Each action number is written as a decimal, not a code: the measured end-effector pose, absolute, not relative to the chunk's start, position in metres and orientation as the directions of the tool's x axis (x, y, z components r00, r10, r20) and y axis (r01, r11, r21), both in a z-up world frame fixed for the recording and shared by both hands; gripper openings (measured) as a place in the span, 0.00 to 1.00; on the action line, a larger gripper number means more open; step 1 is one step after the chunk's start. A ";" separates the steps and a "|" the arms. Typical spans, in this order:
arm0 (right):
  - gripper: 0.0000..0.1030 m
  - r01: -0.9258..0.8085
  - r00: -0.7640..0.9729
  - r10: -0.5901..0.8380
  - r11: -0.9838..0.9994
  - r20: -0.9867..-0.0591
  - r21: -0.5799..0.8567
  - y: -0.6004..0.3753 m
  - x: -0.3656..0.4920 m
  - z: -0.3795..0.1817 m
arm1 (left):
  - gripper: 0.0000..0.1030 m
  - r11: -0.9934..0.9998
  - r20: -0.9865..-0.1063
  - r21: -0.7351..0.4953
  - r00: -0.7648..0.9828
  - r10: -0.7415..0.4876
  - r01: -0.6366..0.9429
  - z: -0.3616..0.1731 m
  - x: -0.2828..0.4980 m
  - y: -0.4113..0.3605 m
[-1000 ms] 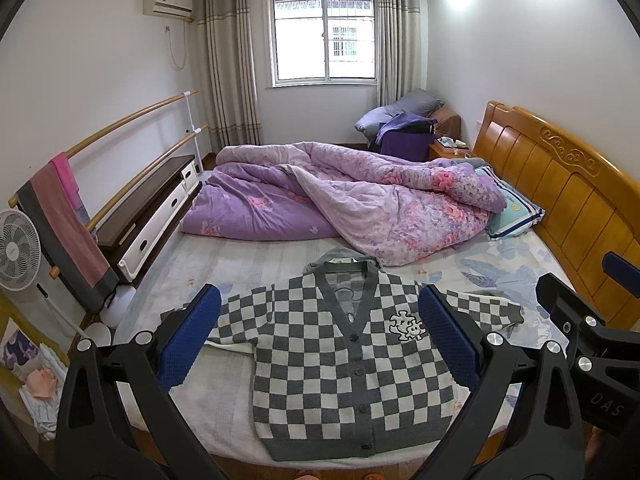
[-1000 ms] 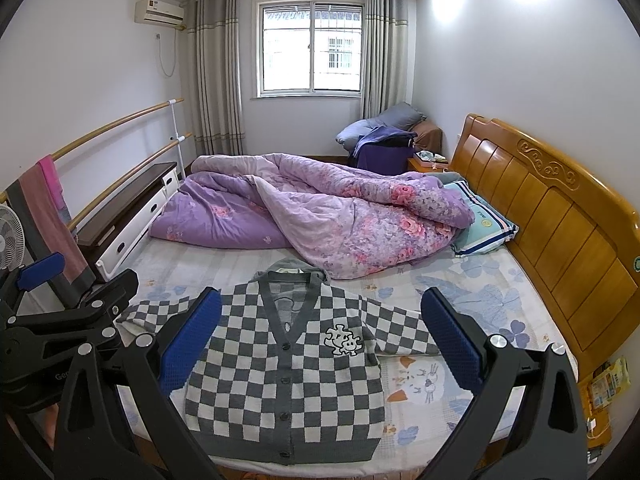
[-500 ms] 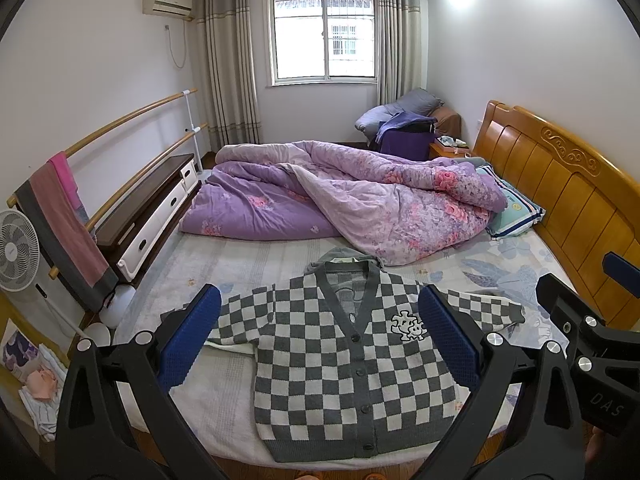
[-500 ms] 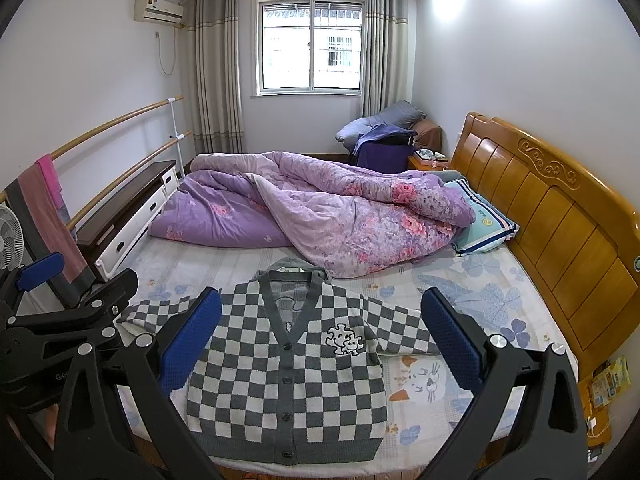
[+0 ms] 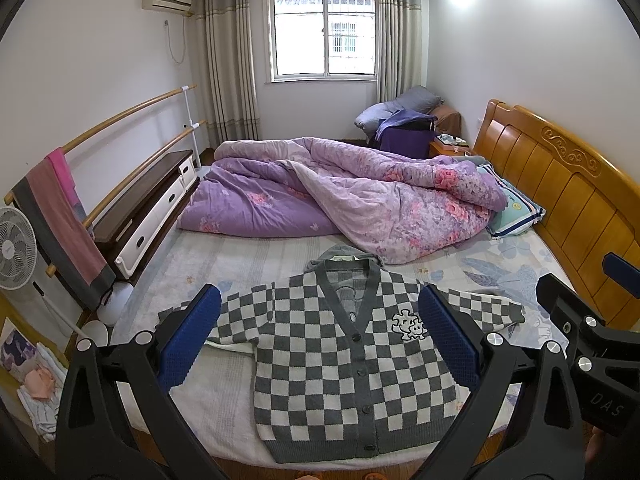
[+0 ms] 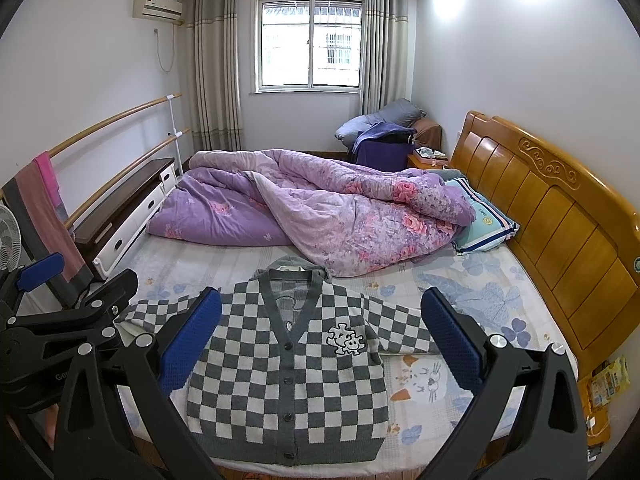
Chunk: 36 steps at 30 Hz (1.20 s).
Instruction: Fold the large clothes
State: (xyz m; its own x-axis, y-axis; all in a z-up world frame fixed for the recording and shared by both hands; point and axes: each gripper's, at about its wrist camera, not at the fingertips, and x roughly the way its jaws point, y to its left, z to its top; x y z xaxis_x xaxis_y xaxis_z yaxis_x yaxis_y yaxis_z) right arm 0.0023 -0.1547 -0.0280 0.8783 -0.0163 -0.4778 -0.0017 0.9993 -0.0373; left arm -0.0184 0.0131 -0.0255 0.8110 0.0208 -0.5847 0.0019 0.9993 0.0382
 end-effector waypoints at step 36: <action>0.93 0.127 0.823 -0.133 0.991 -0.553 -0.048 -0.102 0.041 -0.045 | 0.96 0.991 -0.658 -0.016 0.745 -0.110 0.132 -0.051 0.043 0.074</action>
